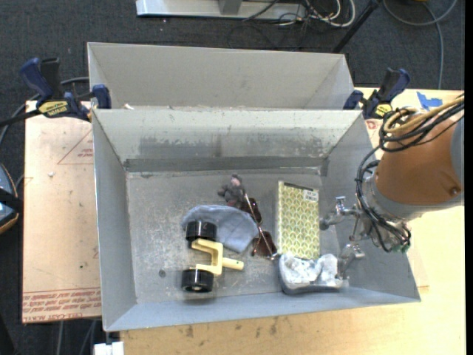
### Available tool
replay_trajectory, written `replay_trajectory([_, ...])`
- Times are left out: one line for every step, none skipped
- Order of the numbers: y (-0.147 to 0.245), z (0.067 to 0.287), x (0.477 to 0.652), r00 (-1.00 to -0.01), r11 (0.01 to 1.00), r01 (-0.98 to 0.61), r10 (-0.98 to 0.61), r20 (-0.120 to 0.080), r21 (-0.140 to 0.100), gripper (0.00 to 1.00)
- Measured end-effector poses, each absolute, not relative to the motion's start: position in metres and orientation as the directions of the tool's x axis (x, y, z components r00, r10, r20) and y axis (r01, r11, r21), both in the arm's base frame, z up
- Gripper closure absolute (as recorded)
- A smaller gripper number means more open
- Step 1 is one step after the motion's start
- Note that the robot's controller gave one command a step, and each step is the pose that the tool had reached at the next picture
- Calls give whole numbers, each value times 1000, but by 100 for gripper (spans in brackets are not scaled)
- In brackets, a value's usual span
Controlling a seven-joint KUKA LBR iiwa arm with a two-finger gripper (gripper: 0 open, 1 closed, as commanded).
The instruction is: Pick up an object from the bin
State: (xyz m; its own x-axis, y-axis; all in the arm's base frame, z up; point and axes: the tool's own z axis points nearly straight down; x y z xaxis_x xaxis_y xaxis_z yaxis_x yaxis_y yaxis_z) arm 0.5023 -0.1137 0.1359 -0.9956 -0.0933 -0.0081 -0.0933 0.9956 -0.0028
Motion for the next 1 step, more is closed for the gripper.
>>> replay_trajectory([-108, 97, 504, -938, 938, -348, -348, -3, 0, 0])
